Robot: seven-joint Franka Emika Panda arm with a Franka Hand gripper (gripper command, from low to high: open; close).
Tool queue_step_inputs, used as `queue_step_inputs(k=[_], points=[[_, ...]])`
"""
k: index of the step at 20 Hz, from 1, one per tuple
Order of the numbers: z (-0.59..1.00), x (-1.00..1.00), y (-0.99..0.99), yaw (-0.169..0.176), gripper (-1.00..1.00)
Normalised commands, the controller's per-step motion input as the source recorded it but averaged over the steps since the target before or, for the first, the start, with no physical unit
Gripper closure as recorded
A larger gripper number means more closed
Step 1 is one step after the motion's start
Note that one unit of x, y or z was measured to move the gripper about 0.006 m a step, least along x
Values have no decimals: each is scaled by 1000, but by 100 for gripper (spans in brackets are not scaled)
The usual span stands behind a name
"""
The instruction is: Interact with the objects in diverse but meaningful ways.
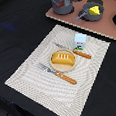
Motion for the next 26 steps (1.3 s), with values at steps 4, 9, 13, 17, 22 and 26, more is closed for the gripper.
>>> queue_step_inputs(k=[4,9,13,17,22,26], points=[[528,650,543,-47,100],[426,667,558,-50,100],[129,639,561,-60,100],[1,609,577,-69,100],[0,587,621,-69,100],[0,579,634,-71,100]])
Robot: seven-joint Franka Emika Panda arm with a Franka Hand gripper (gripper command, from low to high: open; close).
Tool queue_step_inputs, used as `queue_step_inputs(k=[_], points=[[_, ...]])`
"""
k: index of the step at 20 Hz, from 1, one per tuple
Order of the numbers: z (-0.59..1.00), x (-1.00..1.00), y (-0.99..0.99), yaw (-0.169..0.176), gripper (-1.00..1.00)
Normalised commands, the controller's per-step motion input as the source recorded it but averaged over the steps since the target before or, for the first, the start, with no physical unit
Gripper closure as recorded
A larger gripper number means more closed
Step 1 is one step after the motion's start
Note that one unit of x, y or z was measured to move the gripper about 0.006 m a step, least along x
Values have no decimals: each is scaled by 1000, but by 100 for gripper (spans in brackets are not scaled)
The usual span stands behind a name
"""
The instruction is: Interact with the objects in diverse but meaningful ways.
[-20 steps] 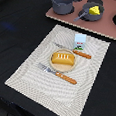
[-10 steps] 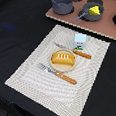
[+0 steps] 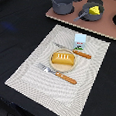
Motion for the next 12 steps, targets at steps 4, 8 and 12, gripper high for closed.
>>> queue_step_inputs(k=[4,8,12], points=[[0,583,639,-70,100],[0,584,636,-69,100],[0,572,620,-73,100]])
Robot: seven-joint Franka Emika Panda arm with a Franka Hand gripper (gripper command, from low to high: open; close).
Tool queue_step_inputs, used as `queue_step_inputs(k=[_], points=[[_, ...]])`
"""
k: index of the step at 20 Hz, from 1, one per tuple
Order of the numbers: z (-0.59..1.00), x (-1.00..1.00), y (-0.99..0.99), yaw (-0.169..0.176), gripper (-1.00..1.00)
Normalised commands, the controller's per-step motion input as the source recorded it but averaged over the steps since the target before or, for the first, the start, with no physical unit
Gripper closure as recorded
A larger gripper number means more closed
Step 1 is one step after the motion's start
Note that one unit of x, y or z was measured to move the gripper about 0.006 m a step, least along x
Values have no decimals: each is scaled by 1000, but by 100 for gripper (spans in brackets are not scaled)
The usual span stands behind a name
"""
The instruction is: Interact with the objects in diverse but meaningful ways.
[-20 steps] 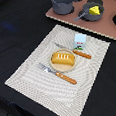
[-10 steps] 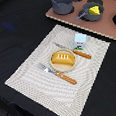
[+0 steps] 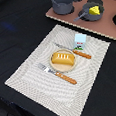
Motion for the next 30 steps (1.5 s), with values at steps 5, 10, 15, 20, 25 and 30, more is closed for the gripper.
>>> queue_step_inputs(k=[5,10,15,20,25,30], points=[[0,590,591,-75,100],[2,561,399,-136,100],[0,426,173,-103,100],[0,333,47,-62,100],[6,455,185,-65,-100],[76,637,330,-89,-100]])
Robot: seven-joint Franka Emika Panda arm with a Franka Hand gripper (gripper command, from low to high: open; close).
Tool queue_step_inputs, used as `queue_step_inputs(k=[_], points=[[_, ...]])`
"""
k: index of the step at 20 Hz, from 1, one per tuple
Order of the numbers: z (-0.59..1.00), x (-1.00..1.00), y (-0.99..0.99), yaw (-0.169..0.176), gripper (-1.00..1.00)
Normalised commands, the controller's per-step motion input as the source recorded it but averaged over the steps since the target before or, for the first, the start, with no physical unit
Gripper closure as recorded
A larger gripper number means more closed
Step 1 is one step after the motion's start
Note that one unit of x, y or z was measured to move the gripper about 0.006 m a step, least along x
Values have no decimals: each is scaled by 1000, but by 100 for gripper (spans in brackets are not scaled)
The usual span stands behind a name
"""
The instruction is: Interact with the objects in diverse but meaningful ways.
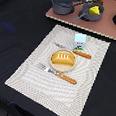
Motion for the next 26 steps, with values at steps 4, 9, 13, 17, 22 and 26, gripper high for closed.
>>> queue_step_inputs(k=[4,9,13,17,22,26], points=[[110,640,379,-79,-100],[407,548,411,-79,-100],[1000,201,329,-80,-100],[1000,-3,30,-102,-100],[961,-137,-230,-77,-100],[526,-156,-624,-9,-100]])
